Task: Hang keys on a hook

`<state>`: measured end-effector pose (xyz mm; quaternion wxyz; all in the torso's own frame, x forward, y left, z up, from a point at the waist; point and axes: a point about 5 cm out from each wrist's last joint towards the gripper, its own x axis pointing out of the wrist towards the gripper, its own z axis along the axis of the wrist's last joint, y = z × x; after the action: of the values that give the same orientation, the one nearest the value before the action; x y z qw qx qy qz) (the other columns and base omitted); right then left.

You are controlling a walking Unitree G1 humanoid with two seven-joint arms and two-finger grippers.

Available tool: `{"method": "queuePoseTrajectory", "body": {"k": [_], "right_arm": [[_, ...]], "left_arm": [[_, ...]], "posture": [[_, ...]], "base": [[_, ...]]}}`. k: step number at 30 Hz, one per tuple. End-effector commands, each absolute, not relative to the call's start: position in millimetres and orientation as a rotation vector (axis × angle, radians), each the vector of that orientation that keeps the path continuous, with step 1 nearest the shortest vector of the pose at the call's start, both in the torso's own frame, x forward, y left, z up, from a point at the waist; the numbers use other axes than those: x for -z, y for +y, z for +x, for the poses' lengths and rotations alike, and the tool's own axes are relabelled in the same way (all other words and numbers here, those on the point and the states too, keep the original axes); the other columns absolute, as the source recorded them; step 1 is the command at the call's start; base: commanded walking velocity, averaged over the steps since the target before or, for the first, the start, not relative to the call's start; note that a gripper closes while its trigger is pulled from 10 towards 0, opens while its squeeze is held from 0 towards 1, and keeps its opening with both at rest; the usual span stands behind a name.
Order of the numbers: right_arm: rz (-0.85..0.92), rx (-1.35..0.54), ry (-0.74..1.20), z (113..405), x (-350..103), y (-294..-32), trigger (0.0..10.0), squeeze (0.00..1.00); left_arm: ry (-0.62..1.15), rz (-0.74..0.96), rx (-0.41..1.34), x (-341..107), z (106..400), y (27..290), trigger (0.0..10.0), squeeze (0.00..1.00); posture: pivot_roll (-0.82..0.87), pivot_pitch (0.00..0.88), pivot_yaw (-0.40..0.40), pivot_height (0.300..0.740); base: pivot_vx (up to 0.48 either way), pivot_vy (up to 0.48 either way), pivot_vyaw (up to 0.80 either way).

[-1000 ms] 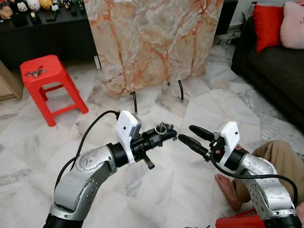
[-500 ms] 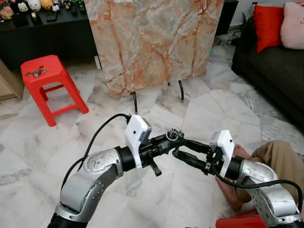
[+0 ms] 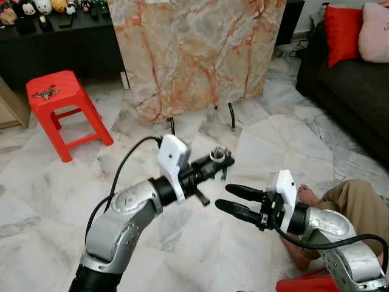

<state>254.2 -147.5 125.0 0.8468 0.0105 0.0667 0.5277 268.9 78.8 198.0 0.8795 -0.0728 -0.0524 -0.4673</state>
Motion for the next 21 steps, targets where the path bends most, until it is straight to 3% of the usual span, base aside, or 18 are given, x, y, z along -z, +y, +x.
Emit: {"method": "queuePoseTrajectory", "body": {"k": [1, 12, 21], "right_arm": [[0.012, -1.099, 0.137, 253, -125, -149, 10.0, 0.0], [0.04, -0.96, 0.057, 268, -137, -157, 10.0, 0.0], [0.105, -0.984, 0.009, 267, -148, -153, 10.0, 0.0]], "left_arm": [[-0.137, -0.179, 0.982, -204, 269, 79, 10.0, 0.0], [-0.121, -0.181, 0.993, -200, 268, 81, 10.0, 0.0], [-0.076, -0.165, 1.039, -191, 262, 79, 10.0, 0.0]], "posture": [[-0.15, 0.116, -0.023, 0.727], [-0.15, 0.118, -0.022, 0.727], [-0.15, 0.121, -0.024, 0.727]], "base": [[0.0, 0.0, 0.0], [0.0, 0.0, 0.0], [0.0, 0.0, 0.0]]}}
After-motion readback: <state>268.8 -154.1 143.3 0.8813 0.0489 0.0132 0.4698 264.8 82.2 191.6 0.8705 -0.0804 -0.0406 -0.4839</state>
